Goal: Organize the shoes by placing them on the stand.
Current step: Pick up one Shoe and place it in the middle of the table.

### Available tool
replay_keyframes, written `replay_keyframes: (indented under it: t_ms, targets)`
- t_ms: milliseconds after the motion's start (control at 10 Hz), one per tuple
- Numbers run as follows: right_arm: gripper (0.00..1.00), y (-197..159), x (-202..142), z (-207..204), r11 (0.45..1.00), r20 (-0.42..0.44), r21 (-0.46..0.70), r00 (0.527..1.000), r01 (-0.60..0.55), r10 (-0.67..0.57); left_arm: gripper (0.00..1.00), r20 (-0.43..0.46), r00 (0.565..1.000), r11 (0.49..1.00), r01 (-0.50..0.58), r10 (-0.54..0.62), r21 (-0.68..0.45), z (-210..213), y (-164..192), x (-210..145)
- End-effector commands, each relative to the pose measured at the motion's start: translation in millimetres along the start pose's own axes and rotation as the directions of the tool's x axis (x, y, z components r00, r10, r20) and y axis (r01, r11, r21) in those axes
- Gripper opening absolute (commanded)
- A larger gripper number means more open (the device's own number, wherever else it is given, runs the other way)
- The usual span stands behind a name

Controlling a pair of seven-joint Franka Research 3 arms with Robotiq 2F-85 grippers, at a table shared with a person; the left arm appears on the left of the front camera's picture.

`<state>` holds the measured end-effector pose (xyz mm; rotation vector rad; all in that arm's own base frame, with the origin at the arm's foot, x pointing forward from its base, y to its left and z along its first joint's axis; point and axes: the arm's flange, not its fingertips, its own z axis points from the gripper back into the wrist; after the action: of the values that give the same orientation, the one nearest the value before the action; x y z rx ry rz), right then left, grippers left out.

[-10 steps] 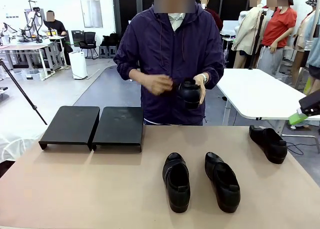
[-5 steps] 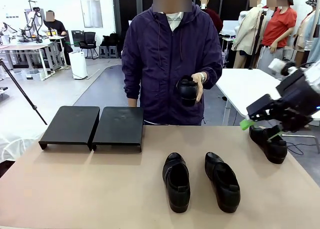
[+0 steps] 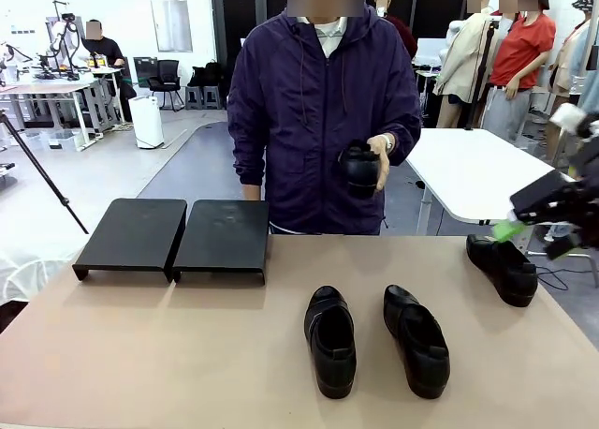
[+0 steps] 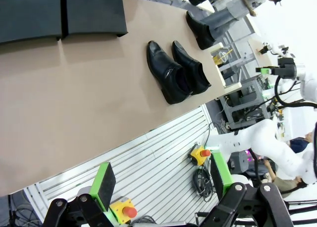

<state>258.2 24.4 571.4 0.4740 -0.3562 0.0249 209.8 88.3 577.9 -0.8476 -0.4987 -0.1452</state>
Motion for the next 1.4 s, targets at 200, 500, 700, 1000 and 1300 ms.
replay_keyframes:
  t_ms: [200, 500, 700, 1000, 1300]
  targets:
    - [1.0, -10.1, -12.5, 6.0, 1.0, 0.049, -0.011, 0.999, 0.017, -0.016, 1.0, 0.006, 1.0, 1.0, 0.017, -0.017, -0.021, -1.4, -0.4, -0.8]
    - [1.0, -27.8, -37.4, 108.4, 0.995, -0.012, -0.104, 1.0, 0.001, -0.003, 1.0, 0.006, 1.0, 1.0, 0.017, -0.017, -0.021, -1.4, -0.4, -0.8]
    - [1.0, -32.4, -69.4, 181.0, 0.99, -0.023, -0.13, 0.998, 0.053, -0.056, 1.0, 0.006, 1.0, 1.0, 0.017, -0.017, -0.021, -1.4, -0.4, -0.8]
    - [1.0, -60.2, -93.1, 212.8, 0.993, -0.068, -0.042, 0.991, 0.11, -0.112, 1.0, 0.006, 1.0, 1.0, 0.017, -0.017, -0.021, -1.4, -0.4, -0.8]
    - [1.0, -60.0, -82.1, 192.4, 0.996, -0.068, -0.031, 0.994, 0.085, -0.087, 1.0, 0.006, 1.0, 1.0, 0.017, -0.017, -0.021, -1.4, -0.4, -0.8]
